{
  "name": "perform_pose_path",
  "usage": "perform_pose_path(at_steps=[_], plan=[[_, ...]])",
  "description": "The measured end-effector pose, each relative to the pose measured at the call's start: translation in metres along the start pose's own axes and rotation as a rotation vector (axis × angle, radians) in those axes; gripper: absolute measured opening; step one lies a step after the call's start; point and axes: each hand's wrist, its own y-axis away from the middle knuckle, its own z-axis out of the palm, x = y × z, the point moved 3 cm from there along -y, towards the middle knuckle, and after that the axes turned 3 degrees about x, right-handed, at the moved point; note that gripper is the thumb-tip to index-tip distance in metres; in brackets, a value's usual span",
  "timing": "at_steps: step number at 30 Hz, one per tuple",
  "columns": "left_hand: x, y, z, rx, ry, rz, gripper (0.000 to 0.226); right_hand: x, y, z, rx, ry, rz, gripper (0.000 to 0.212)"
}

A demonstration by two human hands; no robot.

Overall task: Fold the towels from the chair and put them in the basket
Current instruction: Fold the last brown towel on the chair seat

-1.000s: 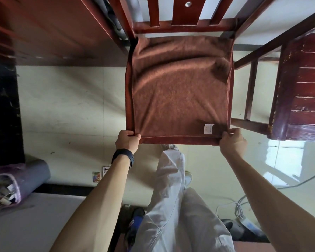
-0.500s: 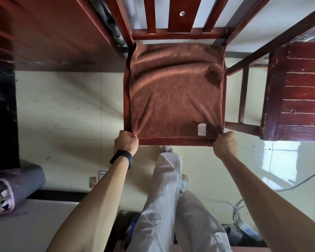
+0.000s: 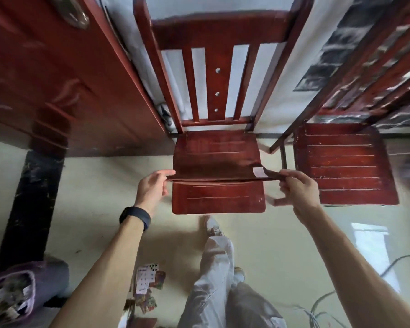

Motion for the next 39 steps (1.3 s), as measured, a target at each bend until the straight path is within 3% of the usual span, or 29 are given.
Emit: perform_pose_path(at_steps=[3, 4, 7, 12, 16, 19, 25, 29, 31, 34, 39], plan=[[0.063, 0.039, -0.017, -0.234, -0.241, 0.039, 0.024, -0.061, 0.047, -0.032, -0.049, 0.169, -0.165, 0.034], [0.081, 0.051, -0.022, -0.269, -0.359, 0.081, 0.033, -0.079, 0.062, -0.042, -0.045, 0.328, -0.295, 0.034], [0.133, 0.086, -0.033, -0.123, -0.795, 0.484, 0.024, -0.120, 0.096, -0.068, 0.049, 0.716, -0.731, 0.023], [0.183, 0.122, -0.042, 0.104, -0.911, 1.029, 0.013, -0.144, 0.115, -0.103, 0.146, 0.804, -1.162, 0.015], [0.191, 0.146, -0.041, 0.196, -1.391, 1.525, 0.031, -0.150, 0.121, -0.118, 0.087, 0.919, -1.252, 0.015], [0.183, 0.157, -0.040, 0.150, -1.591, 1.726, 0.015, -0.147, 0.127, -0.125, 0.072, 0.958, -1.301, 0.014], [0.178, 0.167, -0.028, 0.026, -1.716, 1.792, 0.040, -0.132, 0.126, -0.127, 0.049, 1.019, -1.339, 0.019], [0.184, 0.146, -0.034, -0.035, -1.489, 1.405, 0.003, -0.120, 0.119, -0.122, 0.033, 1.034, -1.315, 0.022], [0.176, 0.131, -0.033, -0.084, -1.508, 1.215, 0.010, -0.112, 0.117, -0.117, -0.010, 1.070, -1.282, 0.034], [0.151, 0.121, -0.032, -0.105, -1.521, 1.192, 0.016, -0.096, 0.111, -0.114, -0.110, 1.124, -1.190, 0.057], [0.135, 0.091, -0.030, -0.060, -1.523, 1.285, 0.014, -0.089, 0.083, -0.098, -0.114, 1.133, -1.170, 0.029]])
